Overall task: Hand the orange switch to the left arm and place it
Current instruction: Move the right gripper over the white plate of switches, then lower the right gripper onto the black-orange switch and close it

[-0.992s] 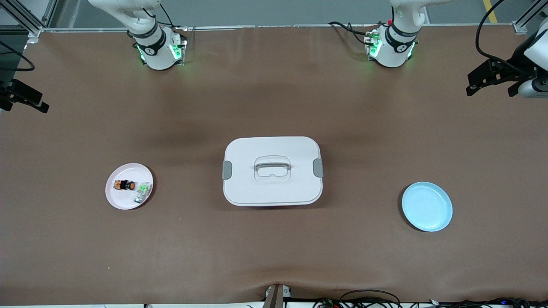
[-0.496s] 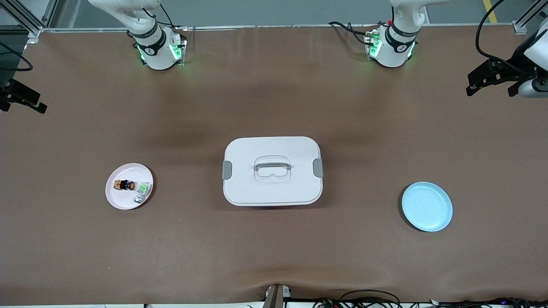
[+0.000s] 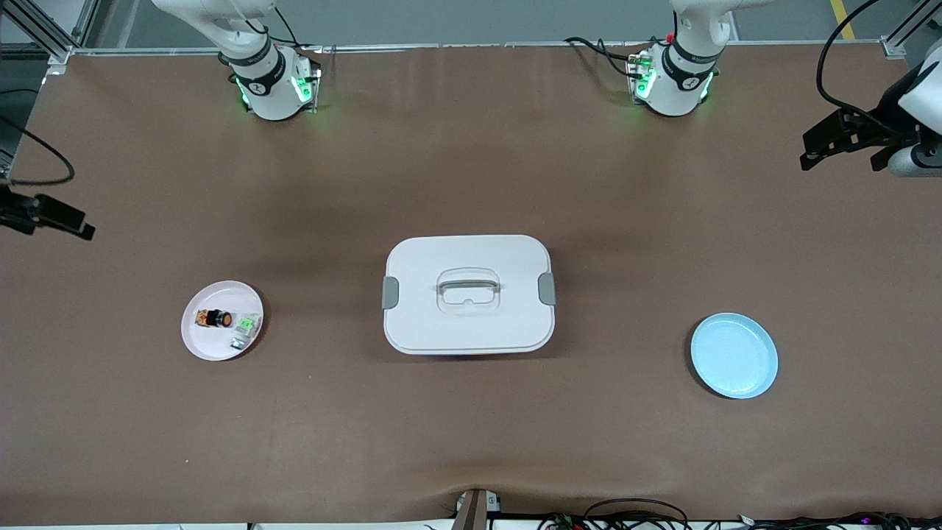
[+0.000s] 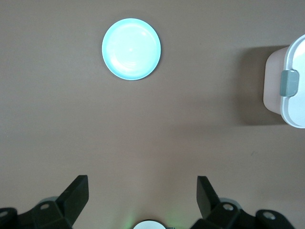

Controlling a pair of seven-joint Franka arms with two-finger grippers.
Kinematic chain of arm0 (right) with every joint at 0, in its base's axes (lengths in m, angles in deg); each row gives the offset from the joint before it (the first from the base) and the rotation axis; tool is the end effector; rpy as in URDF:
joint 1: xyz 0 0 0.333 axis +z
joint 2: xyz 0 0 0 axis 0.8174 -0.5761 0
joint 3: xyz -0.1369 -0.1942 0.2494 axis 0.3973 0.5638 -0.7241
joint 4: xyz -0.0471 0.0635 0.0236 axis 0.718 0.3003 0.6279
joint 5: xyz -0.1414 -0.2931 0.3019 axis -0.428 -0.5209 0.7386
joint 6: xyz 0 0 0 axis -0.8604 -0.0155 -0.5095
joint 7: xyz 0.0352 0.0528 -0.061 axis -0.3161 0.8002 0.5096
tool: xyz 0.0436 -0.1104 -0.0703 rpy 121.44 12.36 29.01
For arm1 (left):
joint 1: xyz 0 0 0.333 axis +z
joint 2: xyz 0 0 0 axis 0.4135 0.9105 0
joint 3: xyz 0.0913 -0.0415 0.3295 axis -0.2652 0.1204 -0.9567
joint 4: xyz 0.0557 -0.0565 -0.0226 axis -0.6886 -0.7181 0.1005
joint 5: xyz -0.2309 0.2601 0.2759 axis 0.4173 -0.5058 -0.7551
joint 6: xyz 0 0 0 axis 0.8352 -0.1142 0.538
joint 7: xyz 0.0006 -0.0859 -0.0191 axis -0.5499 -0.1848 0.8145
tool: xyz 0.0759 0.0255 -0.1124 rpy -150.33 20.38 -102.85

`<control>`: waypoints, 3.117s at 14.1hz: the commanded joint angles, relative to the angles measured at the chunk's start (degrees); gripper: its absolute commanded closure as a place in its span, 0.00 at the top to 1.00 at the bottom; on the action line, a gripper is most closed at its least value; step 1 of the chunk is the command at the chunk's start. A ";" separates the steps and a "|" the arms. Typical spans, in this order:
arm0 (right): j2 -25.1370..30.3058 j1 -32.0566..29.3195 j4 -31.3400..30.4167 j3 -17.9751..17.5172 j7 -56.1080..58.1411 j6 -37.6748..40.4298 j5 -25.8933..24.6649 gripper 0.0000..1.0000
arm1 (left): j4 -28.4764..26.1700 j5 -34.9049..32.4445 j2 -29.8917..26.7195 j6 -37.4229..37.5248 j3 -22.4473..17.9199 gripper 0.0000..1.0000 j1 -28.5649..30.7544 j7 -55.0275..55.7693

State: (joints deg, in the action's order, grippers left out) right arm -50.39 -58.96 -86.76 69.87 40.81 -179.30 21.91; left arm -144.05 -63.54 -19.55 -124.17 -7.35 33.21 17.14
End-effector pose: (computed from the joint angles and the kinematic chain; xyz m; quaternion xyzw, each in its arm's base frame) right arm 0.6427 -0.0879 0.5560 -0.9978 0.0623 0.0153 0.0173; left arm 0.5755 -0.0449 0.6604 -0.9997 0.0159 0.0180 0.0024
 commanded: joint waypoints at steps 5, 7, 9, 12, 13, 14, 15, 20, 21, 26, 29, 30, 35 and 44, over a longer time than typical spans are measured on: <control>-7.18 -1.41 0.95 -0.46 0.15 -1.76 0.90 1.00 | 1.07 -0.41 0.95 0.66 0.26 1.00 -0.08 0.13; -9.82 -0.80 -0.09 -0.46 -0.38 -4.21 0.81 1.00 | 1.07 -0.41 0.86 0.66 0.26 1.00 -0.08 0.13; -12.45 -0.79 -2.46 -0.46 -0.38 -9.21 0.81 1.00 | 1.25 -0.24 0.86 0.58 0.26 1.00 0.00 0.22; -15.45 -0.88 -6.50 -0.54 -0.47 -17.64 0.99 1.00 | 1.16 -0.06 0.86 0.58 0.26 1.00 0.09 0.13; -15.72 -0.88 -8.69 -0.54 -0.47 -21.76 0.99 1.00 | 1.08 -0.06 0.86 0.58 0.26 1.00 0.18 0.13; -15.72 -0.97 -11.15 -0.54 -0.47 -25.54 0.99 1.00 | 1.07 -0.06 0.86 0.84 0.26 1.00 0.18 -0.04; -15.72 -0.97 -12.57 -0.63 -0.38 -27.76 0.99 1.00 | 1.07 -0.06 0.69 0.93 0.18 1.00 0.18 -0.04; -17.38 -0.27 -18.55 -0.81 0.06 -38.30 2.83 1.00 | 0.99 -0.06 0.95 1.02 0.18 1.00 0.01 0.22; -18.35 0.08 -18.91 -0.81 0.06 -39.89 2.92 1.00 | 0.90 -0.06 0.87 1.02 0.26 1.00 0.01 0.22; -21.86 0.88 -19.00 -0.89 0.15 -43.85 2.92 1.00 | 0.46 -0.15 0.86 1.02 0.26 1.00 0.01 -0.04; -23.71 1.40 -19.00 -0.90 0.23 -46.06 2.92 1.00 | 0.55 -0.06 0.86 1.02 0.26 1.00 0.01 -0.13; -24.15 1.32 -19.00 -0.90 0.32 -46.24 2.92 1.00 | 0.55 -0.15 0.86 1.02 0.26 1.00 0.01 -0.13; -25.65 1.40 -19.08 -0.90 0.50 -47.38 2.92 1.00 | 0.63 -0.06 0.25 1.89 0.26 1.00 0.09 -0.48; -26.62 0.79 -20.58 -0.90 2.95 -47.91 2.92 1.00 | 0.81 -0.06 -0.72 2.77 0.44 1.00 0.09 -0.66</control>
State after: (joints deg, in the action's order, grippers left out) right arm -76.93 -57.69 -106.66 69.04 41.86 -226.34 24.03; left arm -143.66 -63.54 -19.57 -122.39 -7.11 33.18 17.11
